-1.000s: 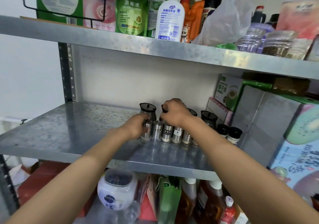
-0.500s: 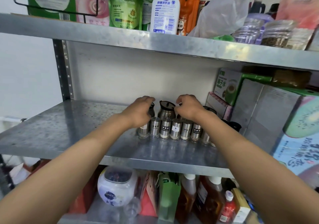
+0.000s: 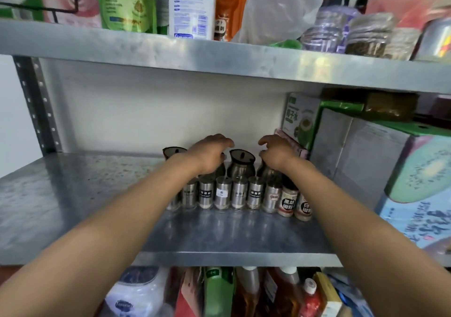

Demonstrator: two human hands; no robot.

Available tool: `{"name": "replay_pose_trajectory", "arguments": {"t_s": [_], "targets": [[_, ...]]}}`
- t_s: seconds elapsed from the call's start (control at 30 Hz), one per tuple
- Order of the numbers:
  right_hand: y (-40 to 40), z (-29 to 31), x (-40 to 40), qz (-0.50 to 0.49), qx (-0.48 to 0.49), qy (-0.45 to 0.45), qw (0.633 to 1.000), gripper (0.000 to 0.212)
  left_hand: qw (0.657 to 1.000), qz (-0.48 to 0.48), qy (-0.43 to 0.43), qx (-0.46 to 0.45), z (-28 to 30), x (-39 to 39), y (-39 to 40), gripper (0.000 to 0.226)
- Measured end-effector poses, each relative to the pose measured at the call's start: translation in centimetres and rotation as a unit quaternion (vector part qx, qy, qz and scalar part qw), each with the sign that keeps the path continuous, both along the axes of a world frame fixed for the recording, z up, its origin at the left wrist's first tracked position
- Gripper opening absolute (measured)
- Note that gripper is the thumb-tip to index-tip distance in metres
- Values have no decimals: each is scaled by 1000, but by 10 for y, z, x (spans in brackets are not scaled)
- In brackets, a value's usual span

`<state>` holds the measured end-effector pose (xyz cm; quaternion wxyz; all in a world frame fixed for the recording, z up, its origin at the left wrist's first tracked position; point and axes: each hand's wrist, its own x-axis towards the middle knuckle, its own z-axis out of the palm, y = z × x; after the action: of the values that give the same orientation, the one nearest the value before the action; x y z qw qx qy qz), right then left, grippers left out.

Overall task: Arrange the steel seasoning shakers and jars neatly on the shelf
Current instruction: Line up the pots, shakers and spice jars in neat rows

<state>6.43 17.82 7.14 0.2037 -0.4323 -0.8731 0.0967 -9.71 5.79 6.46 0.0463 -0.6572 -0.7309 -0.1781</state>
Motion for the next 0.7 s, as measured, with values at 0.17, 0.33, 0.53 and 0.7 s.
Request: {"name": "replay_pose_trajectory", "arguments": {"t_s": [0.17, 0.33, 0.53, 0.7], "targets": [[30, -4, 0, -28, -19, 2, 999, 42, 999, 7, 12, -45, 5, 3, 51, 41], [55, -13, 0, -39, -74, -70, 994, 42, 996, -11, 20, -90, -10, 13, 84, 32], [77, -20, 2, -23, -46, -107, 993, 40, 998, 11, 30, -51, -19, 12, 103, 15], [83, -15, 2, -12, -36, -107, 994, 39, 999, 4, 3, -32, -16, 13, 107, 24]]}}
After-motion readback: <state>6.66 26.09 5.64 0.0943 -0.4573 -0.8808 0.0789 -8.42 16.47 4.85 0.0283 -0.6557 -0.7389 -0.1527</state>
